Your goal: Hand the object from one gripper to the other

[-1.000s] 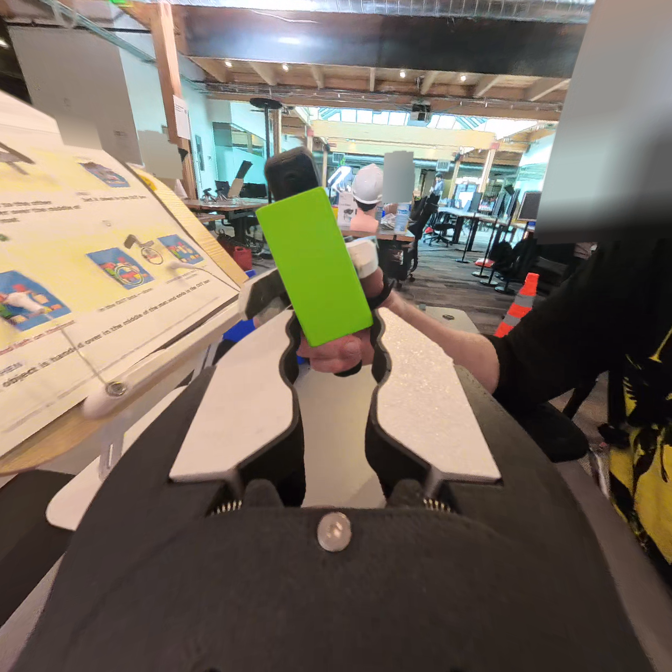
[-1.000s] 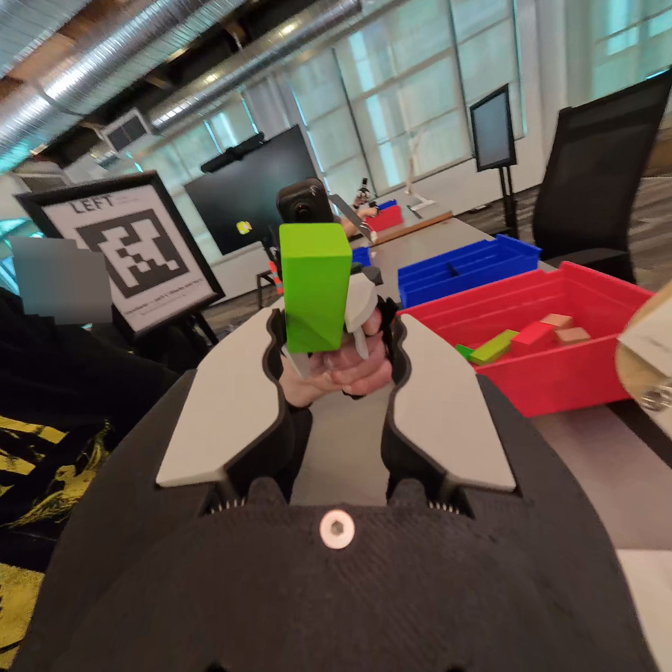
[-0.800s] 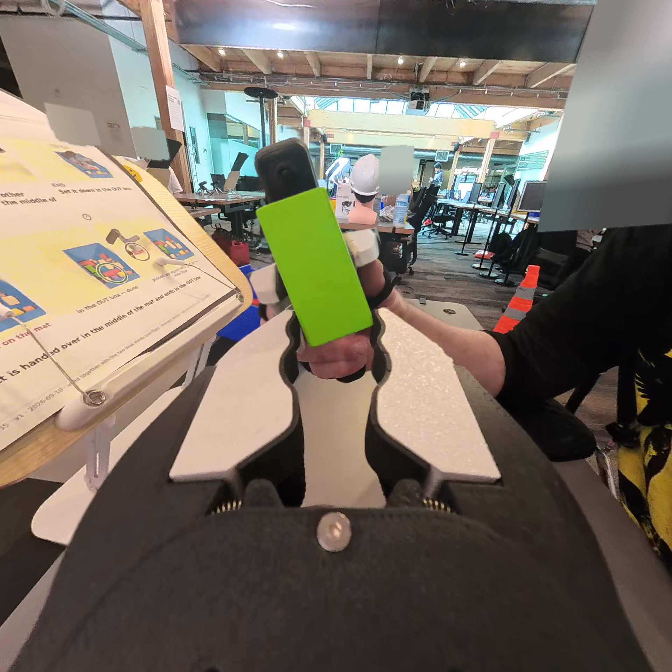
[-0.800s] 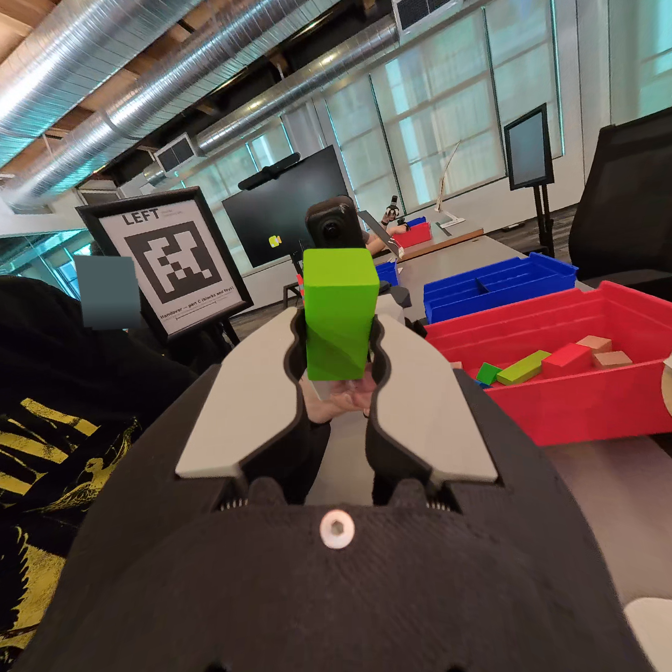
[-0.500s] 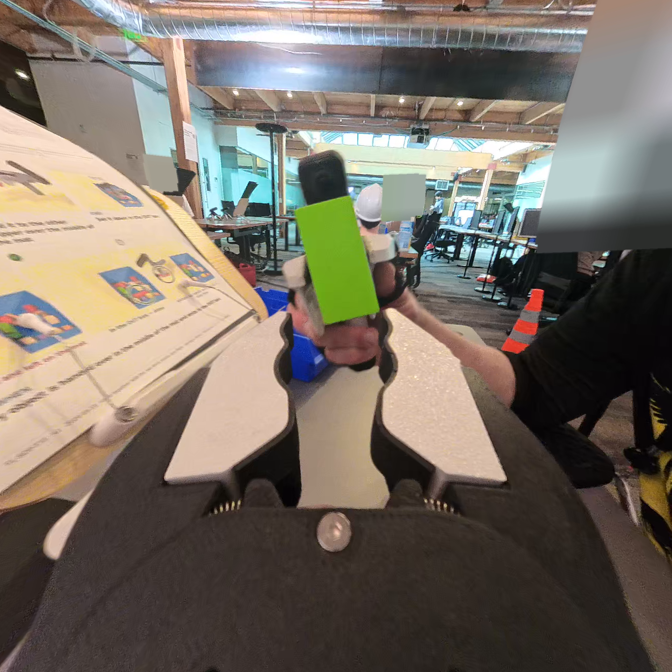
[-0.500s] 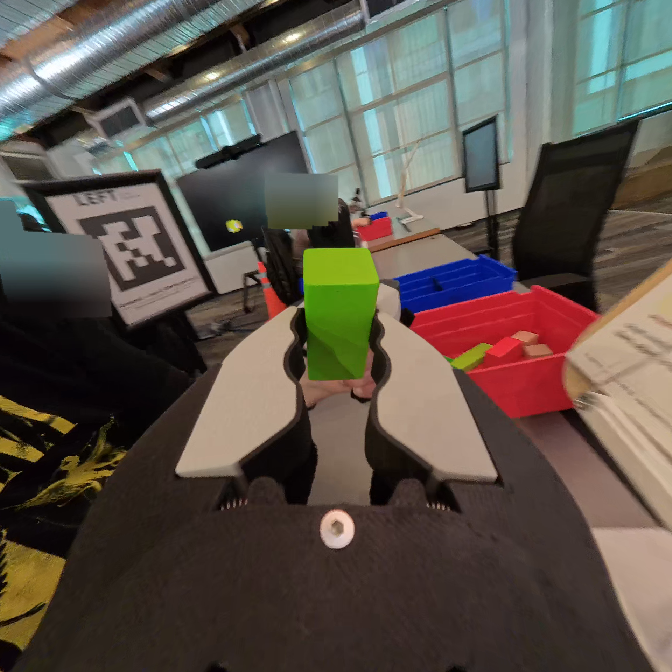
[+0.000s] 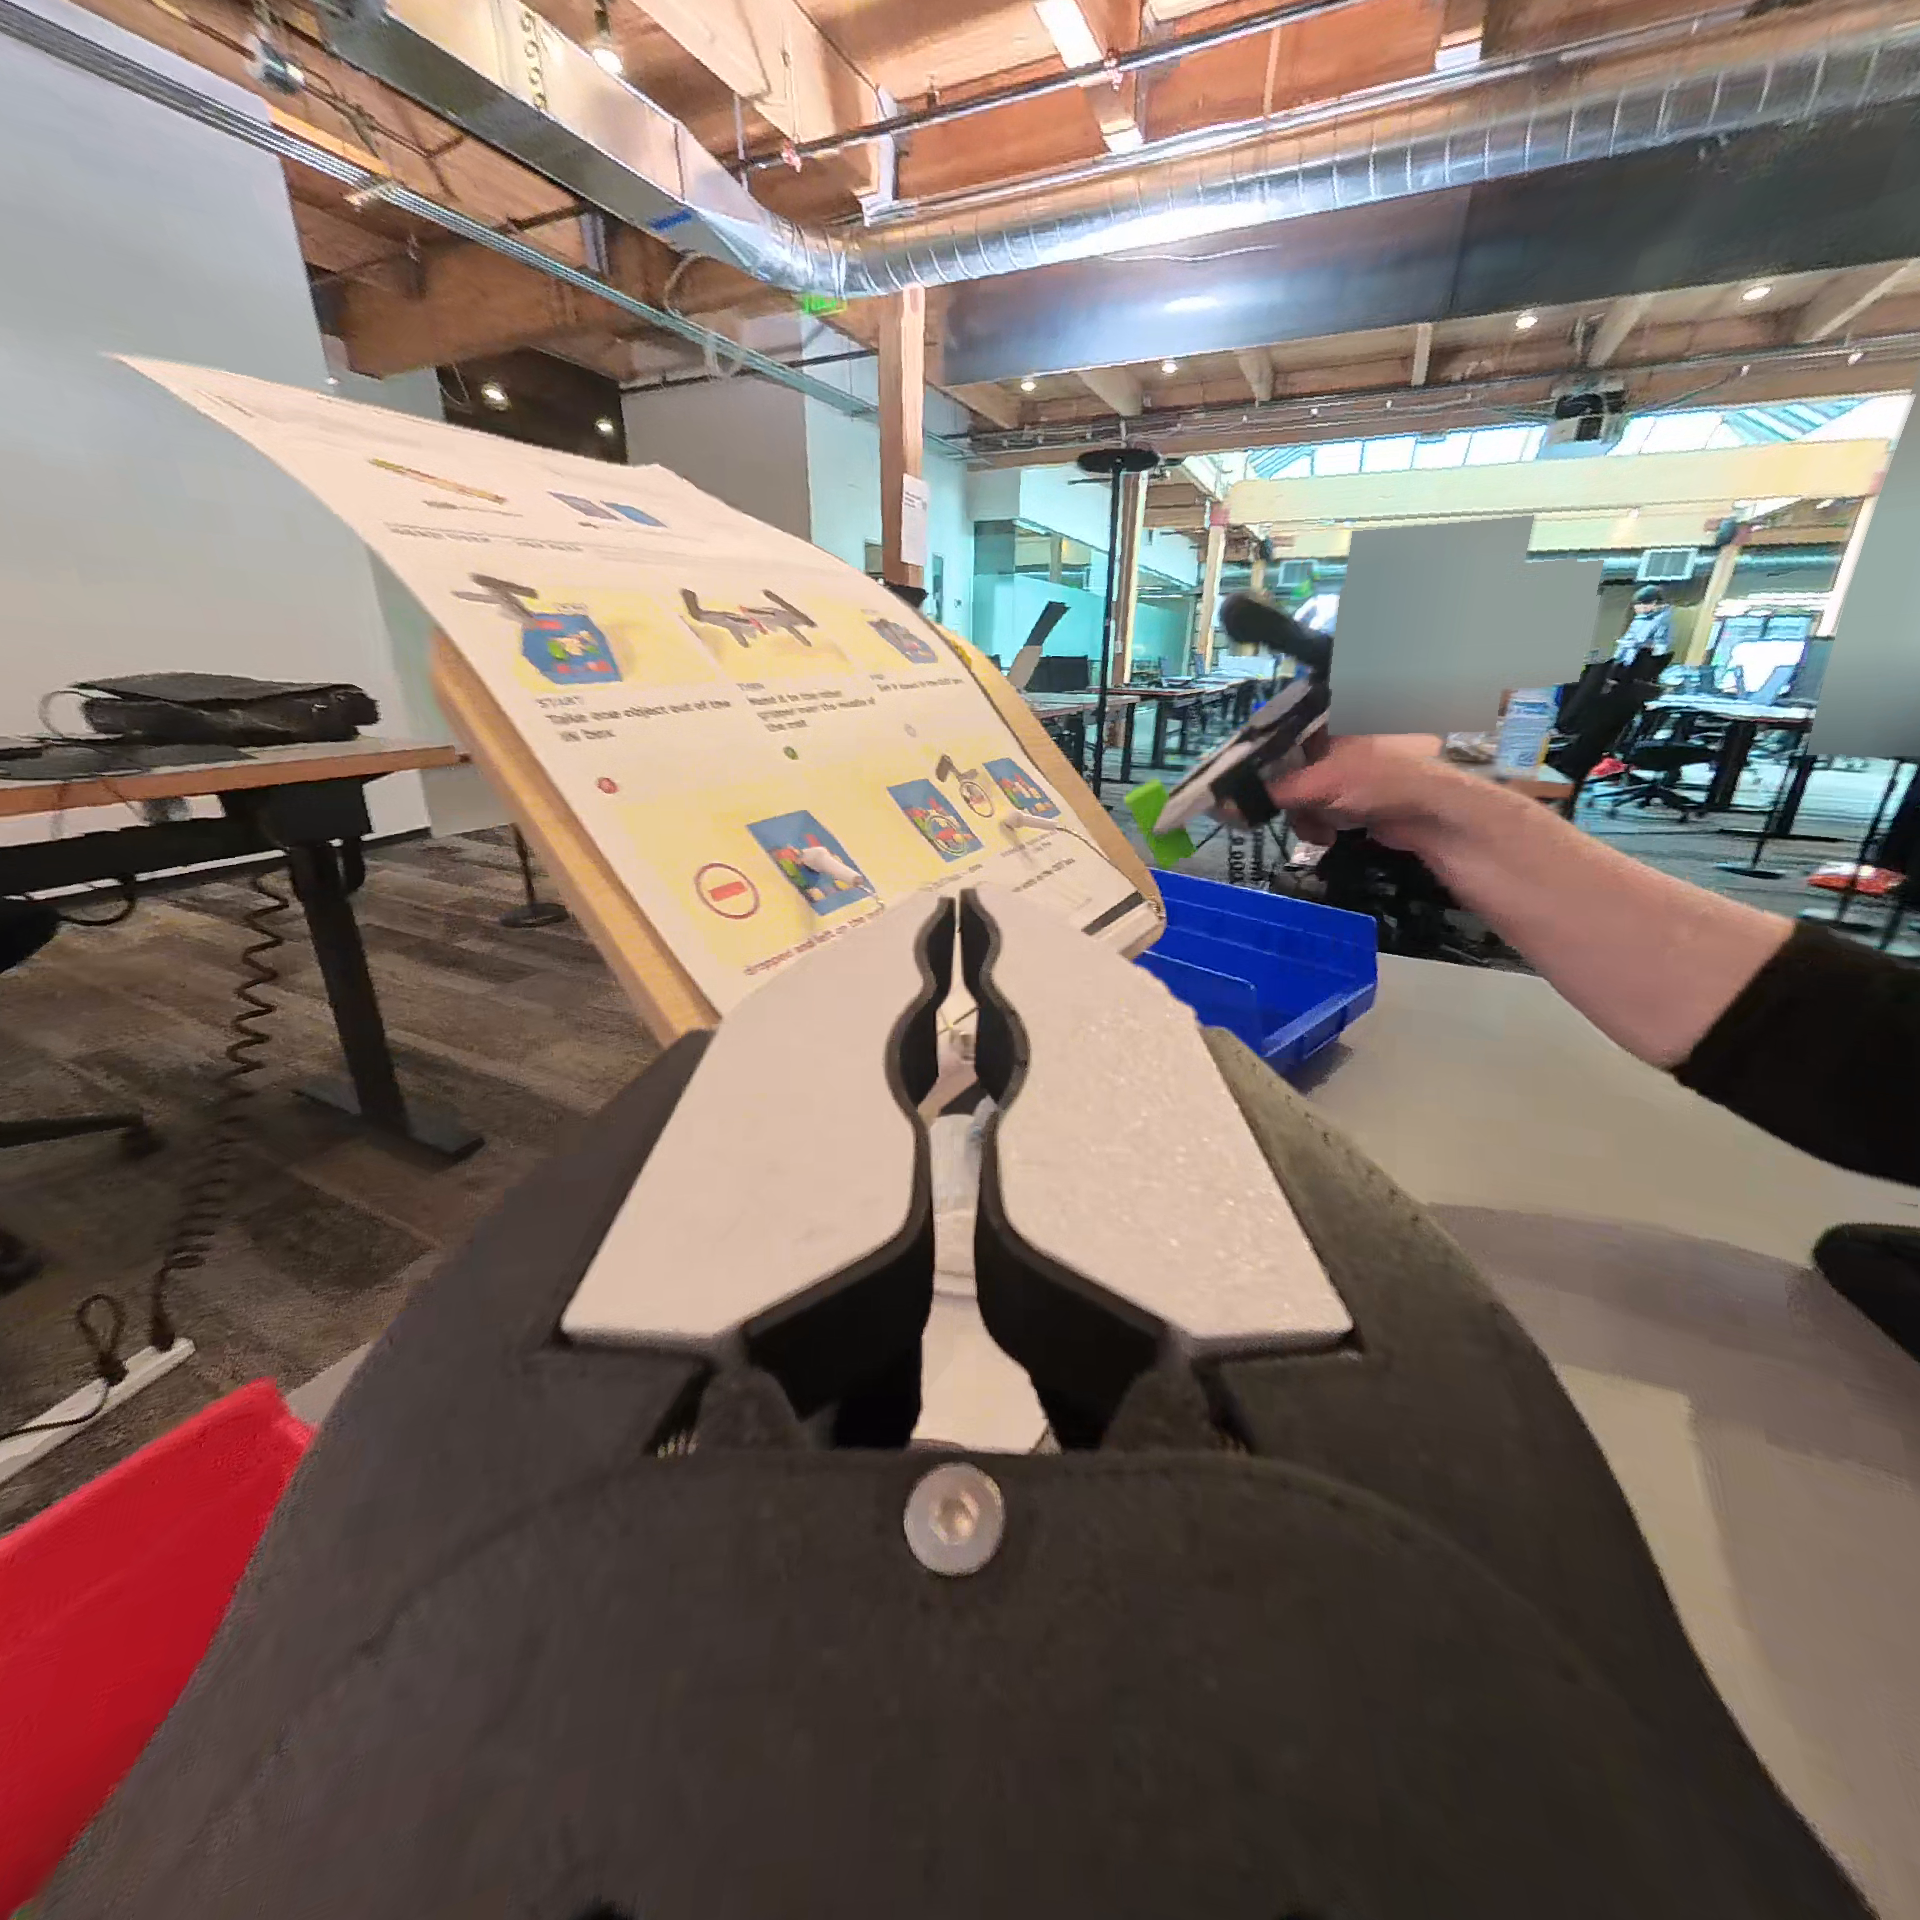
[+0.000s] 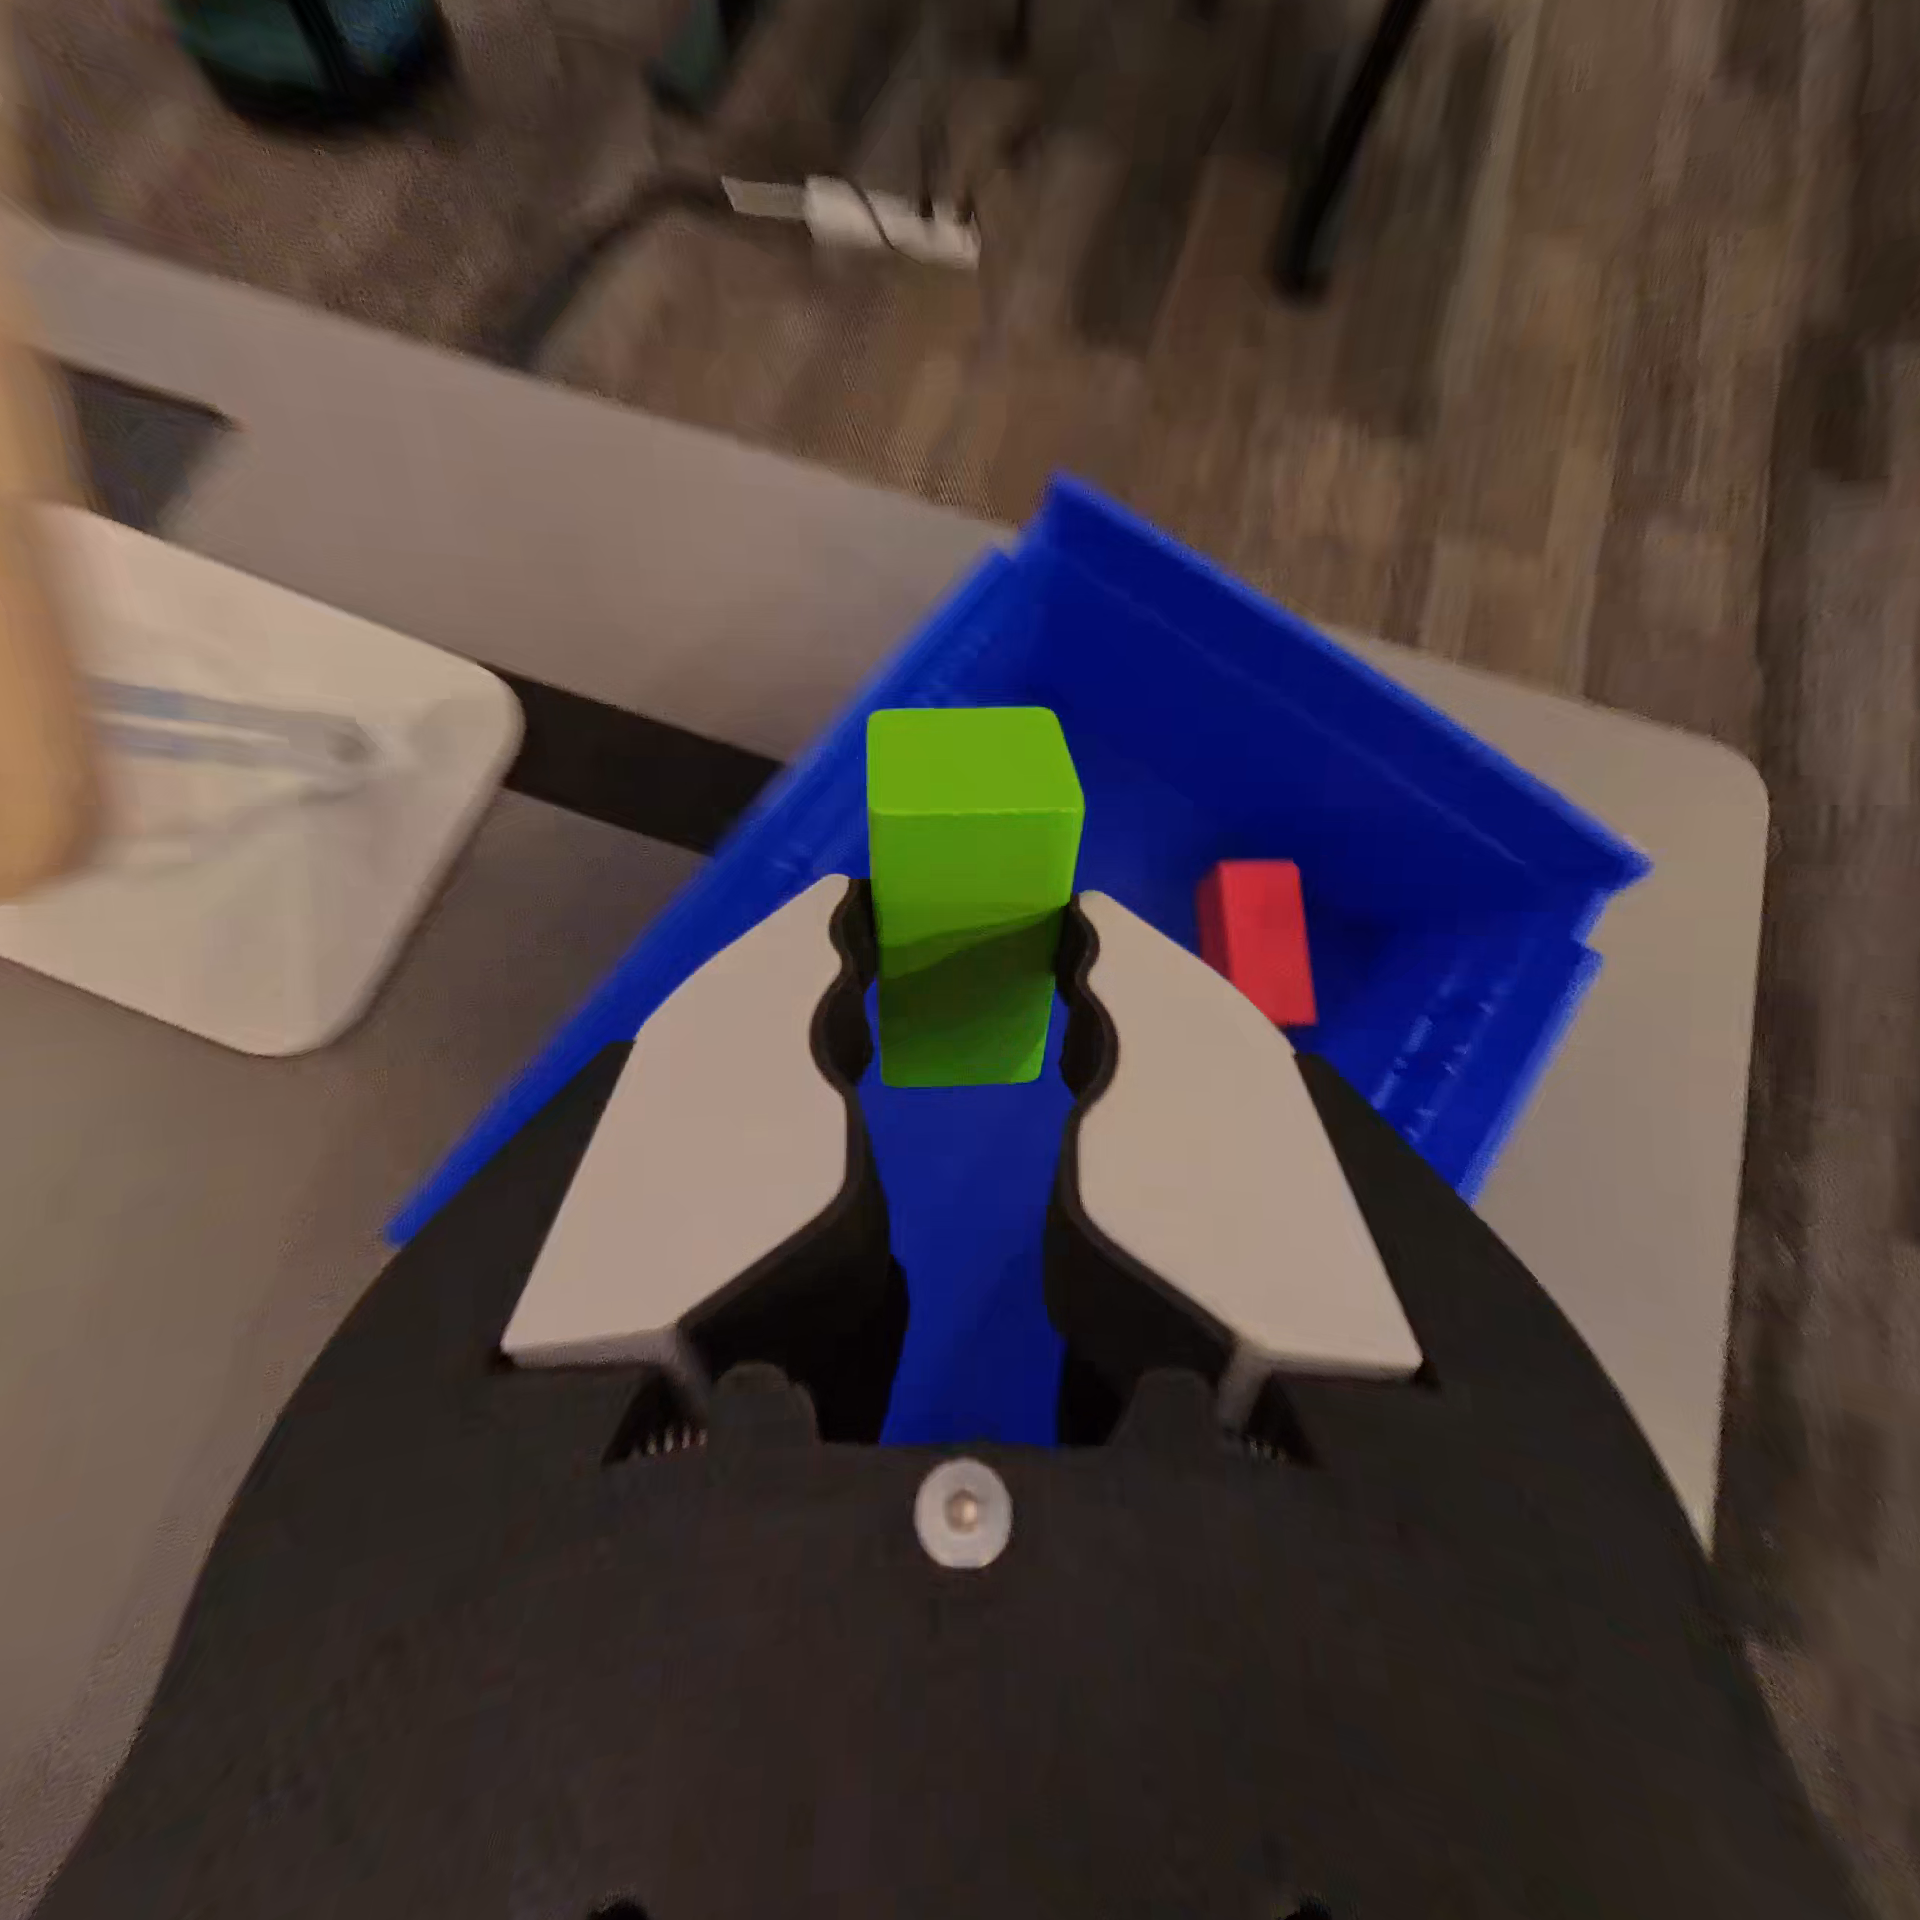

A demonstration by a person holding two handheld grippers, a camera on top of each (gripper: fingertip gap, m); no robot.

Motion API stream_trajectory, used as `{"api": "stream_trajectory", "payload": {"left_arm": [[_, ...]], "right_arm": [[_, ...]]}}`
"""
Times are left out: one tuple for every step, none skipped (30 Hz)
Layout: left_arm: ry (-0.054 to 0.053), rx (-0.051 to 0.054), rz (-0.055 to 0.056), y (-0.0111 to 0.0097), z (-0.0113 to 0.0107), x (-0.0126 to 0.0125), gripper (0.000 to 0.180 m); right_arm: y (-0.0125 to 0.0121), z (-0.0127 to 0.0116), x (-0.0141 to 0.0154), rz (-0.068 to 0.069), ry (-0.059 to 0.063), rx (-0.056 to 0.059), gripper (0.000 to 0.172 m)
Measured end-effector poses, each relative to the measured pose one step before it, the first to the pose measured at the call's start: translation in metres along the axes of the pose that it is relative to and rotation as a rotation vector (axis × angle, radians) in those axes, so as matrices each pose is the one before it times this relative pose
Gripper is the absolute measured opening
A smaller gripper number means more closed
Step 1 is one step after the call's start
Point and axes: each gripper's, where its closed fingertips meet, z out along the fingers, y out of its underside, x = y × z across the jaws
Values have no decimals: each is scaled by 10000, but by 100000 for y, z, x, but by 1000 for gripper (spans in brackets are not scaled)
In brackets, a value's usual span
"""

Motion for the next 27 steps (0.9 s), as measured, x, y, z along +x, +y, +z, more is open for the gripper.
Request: {"api": "stream_trajectory", "payload": {"left_arm": [[-122,-28,40,-158,-327,-247,1],[-120,-53,2,-80,-286,-266,2],[-137,-66,-11,-35,-218,-285,2],[-151,-73,9,-9,-196,-290,4],[-86,-69,22,6,-152,-185,5],[-68,-90,10,35,-111,-140,7],[-122,-149,10,116,-79,-218,8],[-209,-203,53,209,-42,-316,9],[-216,-225,91,250,-25,-302,9],[-118,-189,90,222,8,-154,10],[-43,-108,59,120,18,-44,10],[2,-29,5,31,11,-5,11],[25,18,-44,-32,33,11,12],[47,-9,-47,35,37,28,12],[-5,-77,-18,140,59,-50,12],[-75,-114,12,198,39,-144,13],[-54,-95,19,190,35,-114,14],[1,-65,12,128,28,-32,15],[-33,-68,-1,122,17,-86,15],[-72,-83,-11,120,8,-151,15],[-57,-104,0,158,2,-120,16],[-41,-120,9,178,4,-101,16],[-73,-135,11,206,-24,-158,17],[-123,-131,-2,179,-50,-254,17],[-135,-163,-17,219,-66,-294,18],[-114,-194,1,239,-102,-261,19],[-169,-233,14,278,-144,-346,21]], "right_arm": [[1194,1568,1155,1,69,-814,32],[889,1526,844,-12,37,-659,32],[544,1404,653,-9,58,-444,32],[472,1314,396,4,2,-414,33],[367,1176,211,-36,-18,-382,32],[229,1013,152,-59,27,-322,32],[259,915,173,-79,75,-374,32],[352,870,121,-98,49,-455,32],[362,798,185,-112,86,-468,33],[297,716,369,-120,199,-411,33],[226,626,337,-53,133,-339,33],[187,594,87,-26,-51,-295,33],[204,548,71,-75,-25,-308,33],[157,424,185,-86,80,-273,33],[-43,242,101,-27,8,-141,33],[-97,128,26,17,-75,-94,33],[-59,100,41,1,-40,-117,33],[-100,130,40,-37,-17,-89,33],[-77,164,-2,-32,-41,-73,33],[-32,150,24,28,-54,-72,32],[-44,64,53,58,-67,-26,32],[-29,-5,29,33,-72,7,32],[-8,9,67,-1,-4,0,32],[34,-9,130,-30,79,-10,32],[140,-34,83,-32,57,-48,32],[169,-66,-63,-22,-23,-58,38],[61,-156,-51,-15,8,35,44]]}}
